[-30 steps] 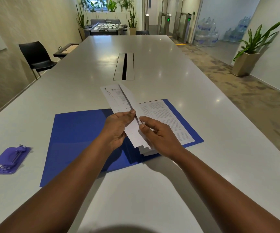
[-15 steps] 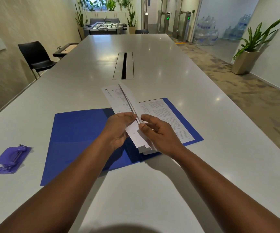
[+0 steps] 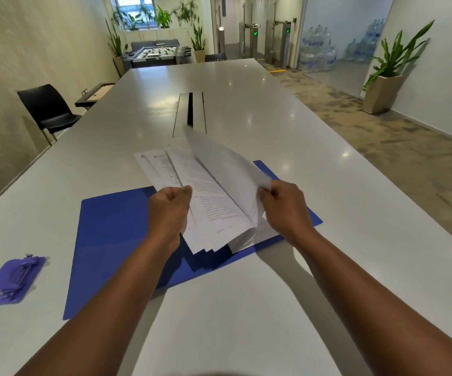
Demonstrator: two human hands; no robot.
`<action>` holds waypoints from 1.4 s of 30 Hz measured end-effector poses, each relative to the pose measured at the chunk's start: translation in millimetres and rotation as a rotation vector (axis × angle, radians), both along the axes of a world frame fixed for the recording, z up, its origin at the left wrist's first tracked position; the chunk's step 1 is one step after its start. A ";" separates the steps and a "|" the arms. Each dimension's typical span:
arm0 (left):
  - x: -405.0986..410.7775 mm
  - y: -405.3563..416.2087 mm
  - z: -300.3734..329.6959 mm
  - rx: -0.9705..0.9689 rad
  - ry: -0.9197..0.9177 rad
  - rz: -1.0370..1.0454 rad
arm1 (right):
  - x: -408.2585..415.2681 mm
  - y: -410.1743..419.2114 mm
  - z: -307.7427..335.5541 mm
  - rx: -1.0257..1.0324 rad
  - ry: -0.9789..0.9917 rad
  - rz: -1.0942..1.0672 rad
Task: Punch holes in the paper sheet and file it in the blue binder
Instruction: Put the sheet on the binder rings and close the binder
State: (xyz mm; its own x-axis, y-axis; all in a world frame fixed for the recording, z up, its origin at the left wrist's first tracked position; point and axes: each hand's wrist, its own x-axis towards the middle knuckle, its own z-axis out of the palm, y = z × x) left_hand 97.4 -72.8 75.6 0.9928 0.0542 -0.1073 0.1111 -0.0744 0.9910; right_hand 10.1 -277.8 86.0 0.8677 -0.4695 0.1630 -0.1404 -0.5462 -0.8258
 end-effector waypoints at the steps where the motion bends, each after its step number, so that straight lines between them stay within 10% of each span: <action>1: 1.3 4.5 1.3 0.015 -0.012 0.007 | -0.3 -6.0 -0.7 0.033 -0.026 -0.043; 7: 13.1 27.0 10.9 0.038 -0.055 -0.004 | 1.2 -21.2 -6.5 0.247 -0.083 -0.130; 24: -4.1 -0.2 25.1 -0.027 -0.004 -0.153 | -10.7 36.7 -19.1 -0.222 -0.243 0.468; 30: -4.8 -11.5 14.3 0.068 -0.037 -0.118 | -10.2 17.0 -19.8 0.112 -0.117 0.292; 37: -2.2 -14.6 6.0 -0.001 -0.013 -0.091 | 4.9 -55.7 -50.3 -0.353 0.552 -0.071; 42: 2.5 -15.1 2.9 -0.027 -0.011 -0.088 | 8.1 -64.4 -68.3 -0.429 0.614 -0.055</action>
State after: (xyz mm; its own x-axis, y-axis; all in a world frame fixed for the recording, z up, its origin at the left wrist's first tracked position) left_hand 99.9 -88.0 78.4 0.9947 -0.0366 -0.0963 0.0941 -0.0568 0.9939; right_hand 18.2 -342.2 17.7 0.8388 -0.5189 -0.1647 -0.5436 -0.7815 -0.3063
